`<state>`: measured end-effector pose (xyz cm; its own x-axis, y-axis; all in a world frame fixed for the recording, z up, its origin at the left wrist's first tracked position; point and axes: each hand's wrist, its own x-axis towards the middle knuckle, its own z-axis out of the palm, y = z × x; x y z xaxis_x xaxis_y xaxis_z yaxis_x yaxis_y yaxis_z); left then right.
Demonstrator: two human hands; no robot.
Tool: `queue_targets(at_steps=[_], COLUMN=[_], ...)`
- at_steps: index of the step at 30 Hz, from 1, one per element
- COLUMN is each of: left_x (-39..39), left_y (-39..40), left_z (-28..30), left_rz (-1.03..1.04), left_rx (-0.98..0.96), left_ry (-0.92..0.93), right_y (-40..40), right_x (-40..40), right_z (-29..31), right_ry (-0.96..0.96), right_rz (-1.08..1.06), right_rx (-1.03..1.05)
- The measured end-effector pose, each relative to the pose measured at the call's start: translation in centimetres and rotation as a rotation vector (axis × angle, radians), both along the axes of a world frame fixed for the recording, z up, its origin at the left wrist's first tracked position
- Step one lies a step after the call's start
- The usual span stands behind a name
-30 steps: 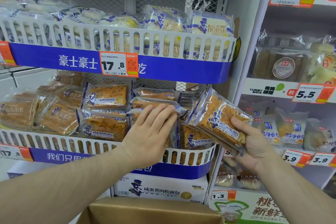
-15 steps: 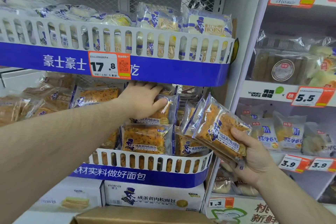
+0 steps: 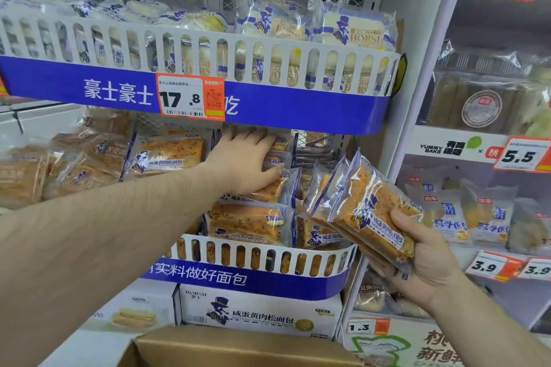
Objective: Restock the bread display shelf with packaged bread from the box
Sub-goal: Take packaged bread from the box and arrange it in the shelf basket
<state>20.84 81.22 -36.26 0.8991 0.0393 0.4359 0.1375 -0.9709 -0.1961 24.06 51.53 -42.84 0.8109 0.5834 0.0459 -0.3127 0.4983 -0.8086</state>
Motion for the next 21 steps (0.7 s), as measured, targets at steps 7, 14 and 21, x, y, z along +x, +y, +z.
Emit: queue_targets(at_steps=[7, 14, 21], left_x=[-1.1, -1.1, -0.1], left_y=[-0.3, 0.2, 0.4], left_z=[-0.8, -1.0, -1.5], left_rz=[-0.07, -0.05, -0.056], left_rx=[-0.04, -0.005, -0.004], left_ry=[-0.076, -0.06, -0.126], right_y=[1.1, 1.0, -0.4], right_x=[-1.0, -1.9, -3.6], right_z=[0.2, -0.3, -2.1], right_ry=[0.007, 0.062, 0.09], right_rz=[-0.027, -0.042, 0.016], right_rx=[0.013, 0.073, 0.069])
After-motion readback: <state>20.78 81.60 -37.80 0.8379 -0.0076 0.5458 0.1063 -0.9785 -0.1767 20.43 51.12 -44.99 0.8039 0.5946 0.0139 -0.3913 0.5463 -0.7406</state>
